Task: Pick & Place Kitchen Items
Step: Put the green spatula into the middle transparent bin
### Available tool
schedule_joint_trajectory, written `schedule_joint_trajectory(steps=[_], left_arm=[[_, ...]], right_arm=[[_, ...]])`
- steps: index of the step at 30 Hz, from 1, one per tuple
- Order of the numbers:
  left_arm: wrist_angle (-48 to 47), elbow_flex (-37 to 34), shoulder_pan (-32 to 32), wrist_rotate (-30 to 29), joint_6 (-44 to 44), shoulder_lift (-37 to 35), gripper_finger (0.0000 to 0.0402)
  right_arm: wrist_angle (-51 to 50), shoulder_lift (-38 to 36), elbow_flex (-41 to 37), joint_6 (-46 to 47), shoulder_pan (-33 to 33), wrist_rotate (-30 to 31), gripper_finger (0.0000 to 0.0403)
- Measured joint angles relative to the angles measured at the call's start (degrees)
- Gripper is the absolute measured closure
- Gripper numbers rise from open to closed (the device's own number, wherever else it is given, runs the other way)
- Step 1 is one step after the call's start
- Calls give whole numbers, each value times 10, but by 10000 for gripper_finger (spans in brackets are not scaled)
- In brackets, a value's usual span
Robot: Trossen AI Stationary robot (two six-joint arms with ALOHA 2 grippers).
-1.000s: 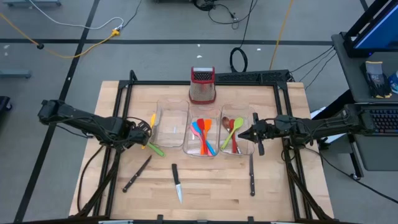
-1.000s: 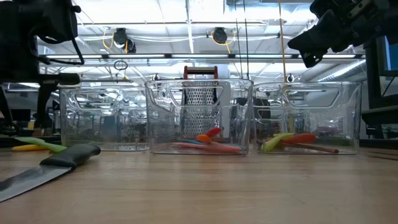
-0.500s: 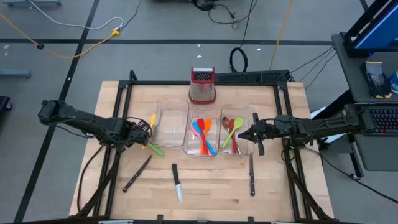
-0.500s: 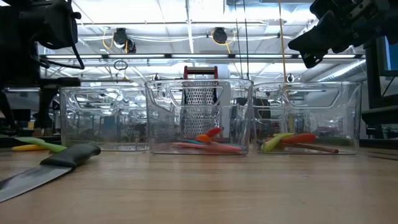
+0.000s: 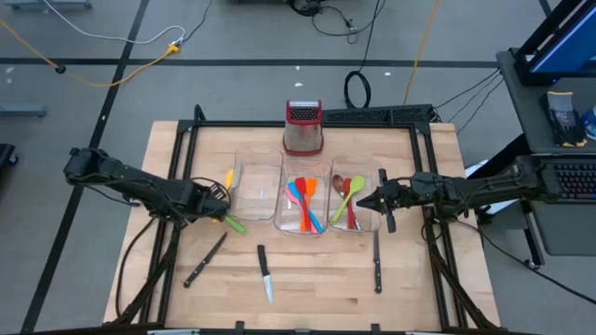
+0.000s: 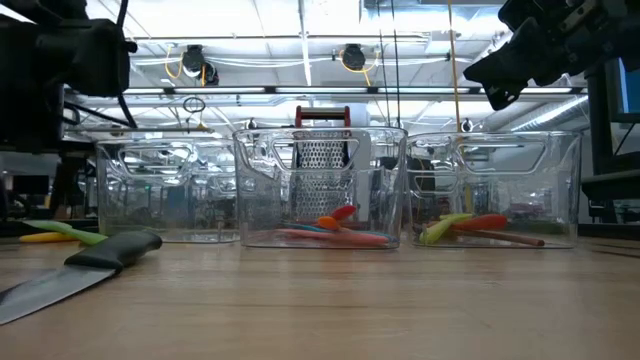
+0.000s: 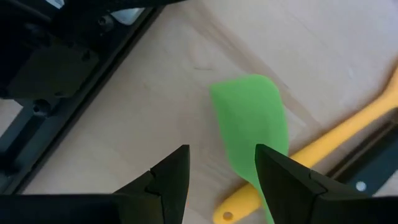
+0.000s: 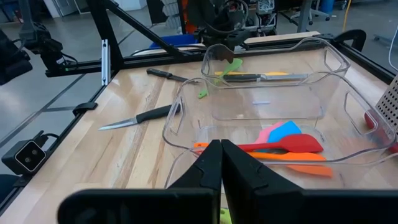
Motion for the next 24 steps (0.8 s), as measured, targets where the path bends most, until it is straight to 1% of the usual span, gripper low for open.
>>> schedule_joint_trajectory(steps=[3, 6, 12, 15, 20, 24], left_arm=[[2, 0, 3, -3, 0, 15, 215], [6, -1, 10, -19, -3, 17, 215], [14, -2, 13, -25, 0, 17, 215], [33, -11, 12, -20, -9, 18, 215], [86, -40, 11, -38, -9, 16, 215], [99, -46, 11, -50, -1, 16, 215]], right_arm=[[0, 0, 0, 0, 0, 0, 403], [0, 0, 0, 1, 0, 0, 403], [0, 0, 0, 1, 0, 0, 403], [0, 0, 0, 1, 0, 0, 403], [0, 0, 0, 1, 0, -2, 403], [3, 0, 0, 1, 0, -2, 403]])
